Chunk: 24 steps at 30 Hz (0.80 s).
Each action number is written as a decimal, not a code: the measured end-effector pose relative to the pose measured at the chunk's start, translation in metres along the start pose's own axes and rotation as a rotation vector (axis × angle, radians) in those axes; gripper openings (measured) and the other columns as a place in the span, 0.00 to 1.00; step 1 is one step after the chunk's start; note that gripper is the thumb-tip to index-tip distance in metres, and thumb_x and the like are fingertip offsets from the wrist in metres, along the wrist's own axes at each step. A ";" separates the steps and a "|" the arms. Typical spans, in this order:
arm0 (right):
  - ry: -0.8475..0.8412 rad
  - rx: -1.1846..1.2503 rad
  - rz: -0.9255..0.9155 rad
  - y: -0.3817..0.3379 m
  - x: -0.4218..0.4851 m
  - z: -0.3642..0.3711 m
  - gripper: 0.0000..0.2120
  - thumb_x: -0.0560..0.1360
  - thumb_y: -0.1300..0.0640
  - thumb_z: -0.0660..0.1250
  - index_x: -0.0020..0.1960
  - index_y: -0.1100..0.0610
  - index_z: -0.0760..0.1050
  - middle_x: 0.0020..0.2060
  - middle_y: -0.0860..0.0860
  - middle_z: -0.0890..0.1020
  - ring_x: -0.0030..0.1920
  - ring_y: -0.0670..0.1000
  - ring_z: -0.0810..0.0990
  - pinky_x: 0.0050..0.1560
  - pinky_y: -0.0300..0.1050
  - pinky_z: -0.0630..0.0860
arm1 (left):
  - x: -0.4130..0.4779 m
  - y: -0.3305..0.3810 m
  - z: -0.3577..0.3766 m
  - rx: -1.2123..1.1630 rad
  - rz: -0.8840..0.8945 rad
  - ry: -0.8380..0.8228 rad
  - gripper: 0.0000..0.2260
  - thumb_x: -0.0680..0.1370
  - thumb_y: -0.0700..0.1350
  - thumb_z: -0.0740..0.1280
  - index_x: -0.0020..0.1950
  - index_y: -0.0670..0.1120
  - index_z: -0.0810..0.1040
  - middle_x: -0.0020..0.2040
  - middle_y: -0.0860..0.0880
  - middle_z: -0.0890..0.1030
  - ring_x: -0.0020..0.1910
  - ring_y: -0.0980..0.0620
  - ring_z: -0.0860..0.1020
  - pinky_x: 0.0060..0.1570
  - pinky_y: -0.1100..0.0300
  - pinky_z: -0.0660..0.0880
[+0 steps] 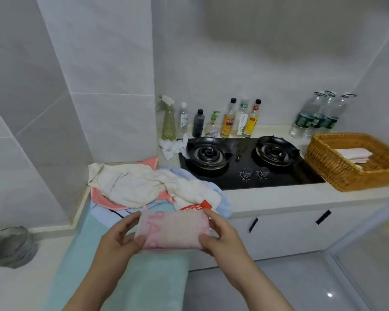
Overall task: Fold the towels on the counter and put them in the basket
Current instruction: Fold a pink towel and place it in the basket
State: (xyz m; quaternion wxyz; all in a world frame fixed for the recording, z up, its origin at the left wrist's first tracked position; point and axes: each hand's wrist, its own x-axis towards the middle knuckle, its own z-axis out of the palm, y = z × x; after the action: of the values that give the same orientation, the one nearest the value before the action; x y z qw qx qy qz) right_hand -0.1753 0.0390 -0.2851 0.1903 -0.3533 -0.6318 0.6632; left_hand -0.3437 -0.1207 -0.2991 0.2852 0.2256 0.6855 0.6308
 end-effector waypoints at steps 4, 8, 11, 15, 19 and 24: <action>0.160 0.034 -0.040 -0.028 -0.024 -0.047 0.23 0.73 0.68 0.65 0.60 0.44 0.76 0.58 0.45 0.79 0.45 0.48 0.82 0.57 0.53 0.80 | 0.003 0.031 0.041 -0.011 0.071 -0.114 0.22 0.74 0.29 0.67 0.63 0.49 0.77 0.57 0.59 0.82 0.51 0.63 0.81 0.44 0.72 0.77; 0.223 0.038 -0.097 -0.041 -0.037 -0.086 0.23 0.74 0.68 0.66 0.63 0.46 0.74 0.58 0.42 0.78 0.41 0.45 0.82 0.55 0.49 0.81 | 0.007 0.053 0.078 -0.038 0.115 -0.210 0.23 0.73 0.29 0.69 0.59 0.53 0.78 0.57 0.64 0.81 0.51 0.59 0.82 0.47 0.67 0.79; 0.215 0.060 -0.129 -0.047 -0.037 -0.114 0.23 0.74 0.69 0.66 0.61 0.44 0.75 0.56 0.42 0.81 0.46 0.50 0.83 0.56 0.51 0.81 | 0.011 0.064 0.103 -0.038 0.140 -0.208 0.23 0.68 0.38 0.73 0.60 0.54 0.79 0.59 0.61 0.80 0.57 0.56 0.81 0.58 0.57 0.75; 0.181 0.075 -0.150 -0.055 -0.031 -0.162 0.23 0.75 0.69 0.65 0.63 0.47 0.74 0.57 0.42 0.81 0.42 0.48 0.83 0.48 0.43 0.81 | 0.013 0.079 0.146 -0.040 0.167 -0.206 0.21 0.73 0.28 0.69 0.60 0.49 0.78 0.57 0.57 0.83 0.51 0.56 0.83 0.46 0.64 0.79; 0.144 0.043 -0.146 -0.064 -0.023 -0.219 0.23 0.75 0.68 0.65 0.64 0.47 0.74 0.59 0.44 0.80 0.47 0.51 0.85 0.54 0.48 0.81 | 0.016 0.088 0.198 -0.023 0.183 -0.219 0.22 0.72 0.29 0.71 0.62 0.49 0.78 0.58 0.51 0.82 0.52 0.47 0.83 0.50 0.55 0.80; 0.139 -0.016 -0.141 -0.073 -0.011 -0.298 0.23 0.74 0.67 0.67 0.63 0.45 0.74 0.61 0.45 0.78 0.45 0.51 0.86 0.56 0.51 0.80 | 0.022 0.102 0.276 -0.026 0.232 -0.232 0.22 0.71 0.28 0.70 0.60 0.50 0.79 0.54 0.50 0.84 0.50 0.51 0.83 0.43 0.62 0.80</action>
State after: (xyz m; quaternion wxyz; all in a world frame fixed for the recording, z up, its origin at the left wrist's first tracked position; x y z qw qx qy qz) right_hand 0.0290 0.2500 -0.1969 0.2770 -0.3544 -0.6459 0.6168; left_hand -0.1786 0.1071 -0.2116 0.2906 0.3707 0.6090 0.6381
